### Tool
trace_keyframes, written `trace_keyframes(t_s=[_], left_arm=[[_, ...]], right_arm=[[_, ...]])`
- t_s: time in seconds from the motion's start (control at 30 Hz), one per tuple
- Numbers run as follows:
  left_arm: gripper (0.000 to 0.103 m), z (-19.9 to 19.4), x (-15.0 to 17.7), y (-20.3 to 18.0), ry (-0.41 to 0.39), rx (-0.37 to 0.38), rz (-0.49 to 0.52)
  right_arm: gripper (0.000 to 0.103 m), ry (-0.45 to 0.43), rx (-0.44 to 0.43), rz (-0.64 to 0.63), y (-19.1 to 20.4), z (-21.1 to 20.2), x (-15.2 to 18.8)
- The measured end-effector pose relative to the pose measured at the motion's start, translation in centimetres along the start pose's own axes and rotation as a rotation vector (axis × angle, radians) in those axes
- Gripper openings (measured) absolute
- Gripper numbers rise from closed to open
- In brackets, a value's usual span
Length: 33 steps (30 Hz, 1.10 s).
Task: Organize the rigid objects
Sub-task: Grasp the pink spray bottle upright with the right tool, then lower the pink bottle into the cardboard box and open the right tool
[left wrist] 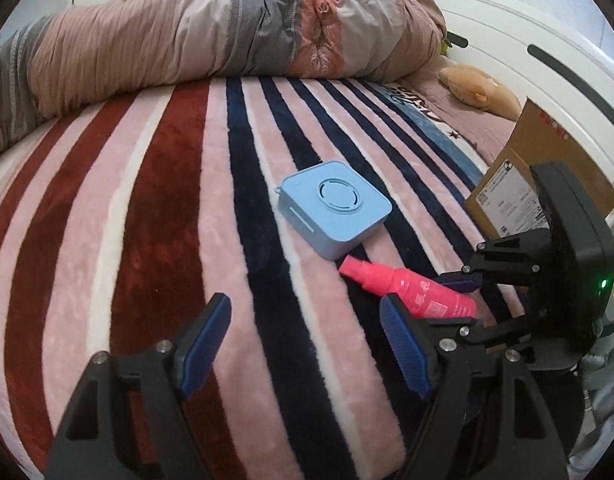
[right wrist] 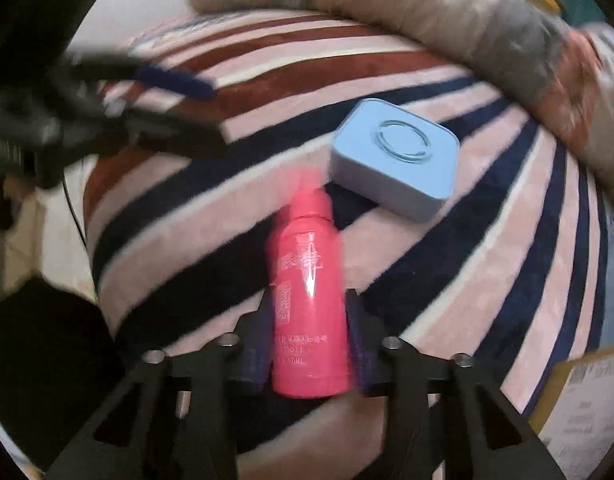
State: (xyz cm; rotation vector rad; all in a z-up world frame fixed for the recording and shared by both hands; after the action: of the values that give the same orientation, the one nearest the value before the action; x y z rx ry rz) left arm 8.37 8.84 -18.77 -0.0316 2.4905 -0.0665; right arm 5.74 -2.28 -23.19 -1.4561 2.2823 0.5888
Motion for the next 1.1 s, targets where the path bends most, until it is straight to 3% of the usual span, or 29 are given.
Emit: trace_keyframes(t_s=[0.17, 0.33, 0.4, 0.43, 0.47, 0.57, 0.77, 0.9, 1.1], left_arm=[[0.074, -0.9, -0.6, -1.3, -0.006, 0.102, -0.031], [0.073, -4.1, -3.2, -4.4, -0.073, 0.261, -0.047], [0.063, -6.0, -4.6, -6.0, -0.112, 0.317, -0.042], [0.05, -7.1, -5.2, -6.8, -0.133, 0.351, -0.035], [0.043, -8.3, -5.8, -7.7, -0.157, 0.383, -0.019], [0.043, -11.5, -8.1, -10.7, -0.235, 0.374, 0.054], [0.043, -14.6, -11.9, -18.4, -0.281, 0.405, 0.173], [0.043, -14.4, -13.7, -24.5, -0.254, 0.437, 0.263], [0.043, -9.1, -14.4, -32.7, -0.088, 0.43, 0.374]], right_arm=[[0.026, -0.084, -0.019, 0.002, 1.5, -2.2, -0.7], [0.026, -0.183, -0.043, -0.01, 3.9, -5.5, -2.5], [0.026, -0.252, -0.05, 0.001, 4.6, -7.5, -3.3], [0.026, -0.282, -0.045, 0.007, 4.7, -8.4, -3.6], [0.026, -0.325, -0.029, 0.017, 4.7, -9.9, -3.9], [0.026, -0.408, 0.009, 0.035, 4.3, -13.1, -4.6], [0.026, -0.537, 0.02, 0.137, 2.1, -20.8, -2.9], [0.026, -0.57, 0.067, 0.207, -0.8, -25.3, 0.1], [0.026, -0.505, 0.136, 0.38, -6.8, -27.4, 6.0]])
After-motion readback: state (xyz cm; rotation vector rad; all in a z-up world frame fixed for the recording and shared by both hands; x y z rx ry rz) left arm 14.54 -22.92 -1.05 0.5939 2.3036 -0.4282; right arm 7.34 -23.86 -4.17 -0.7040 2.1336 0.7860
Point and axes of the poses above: each gripper's, at about its wrist camera, not at the fingertips, and z roughly the way its jaws point, y to its left, x to its underside, the point moved 9 cm from there along z, roughly the way its jaws point, and after that the axes turned 10 degrees about -x, right-handed, at the moved point
